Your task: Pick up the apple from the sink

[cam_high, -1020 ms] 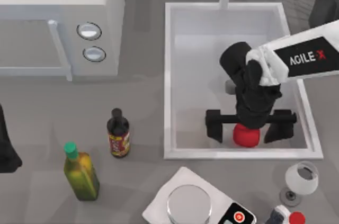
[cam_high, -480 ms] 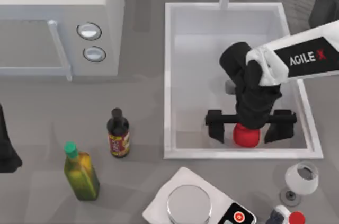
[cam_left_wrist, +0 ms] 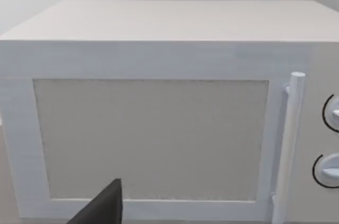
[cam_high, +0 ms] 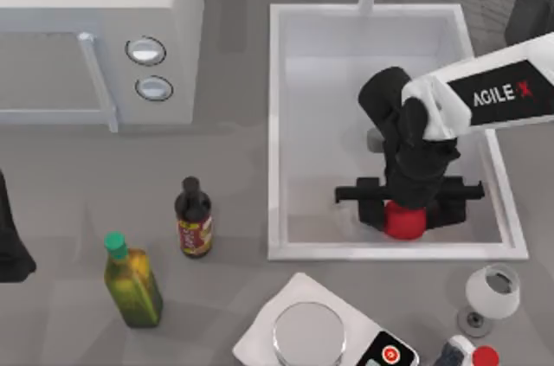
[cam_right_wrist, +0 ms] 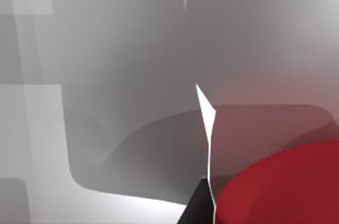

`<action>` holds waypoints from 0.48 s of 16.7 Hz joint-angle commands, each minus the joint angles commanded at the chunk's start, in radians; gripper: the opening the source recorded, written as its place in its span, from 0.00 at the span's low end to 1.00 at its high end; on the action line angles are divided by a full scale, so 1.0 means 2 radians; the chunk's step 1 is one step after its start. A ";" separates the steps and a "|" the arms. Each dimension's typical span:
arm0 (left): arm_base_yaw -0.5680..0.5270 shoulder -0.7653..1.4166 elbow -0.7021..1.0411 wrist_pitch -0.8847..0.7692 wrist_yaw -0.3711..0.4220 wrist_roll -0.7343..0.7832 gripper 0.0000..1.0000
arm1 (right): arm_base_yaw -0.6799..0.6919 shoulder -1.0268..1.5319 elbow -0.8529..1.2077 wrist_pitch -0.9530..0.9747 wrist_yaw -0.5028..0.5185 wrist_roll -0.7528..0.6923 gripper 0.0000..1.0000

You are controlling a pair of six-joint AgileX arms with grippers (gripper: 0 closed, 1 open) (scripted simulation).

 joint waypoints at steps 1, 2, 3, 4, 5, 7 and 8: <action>0.000 0.000 0.000 0.000 0.000 0.000 1.00 | 0.000 0.000 0.000 0.000 0.000 0.000 0.00; 0.000 0.000 0.000 0.000 0.000 0.000 1.00 | 0.000 0.000 0.000 0.000 0.000 0.000 0.00; 0.000 0.000 0.000 0.000 0.000 0.000 1.00 | 0.000 0.000 0.000 0.000 0.000 0.000 0.00; 0.000 0.000 0.000 0.000 0.000 0.000 1.00 | 0.000 0.000 0.000 0.000 0.000 0.000 0.00; 0.000 0.000 0.000 0.000 0.000 0.000 1.00 | 0.000 0.000 0.000 0.000 0.000 0.000 0.00; 0.000 0.000 0.000 0.000 0.000 0.000 1.00 | 0.000 0.000 0.000 0.000 0.000 0.000 0.00; 0.000 0.000 0.000 0.000 0.000 0.000 1.00 | -0.001 -0.033 0.008 -0.019 0.011 -0.005 0.00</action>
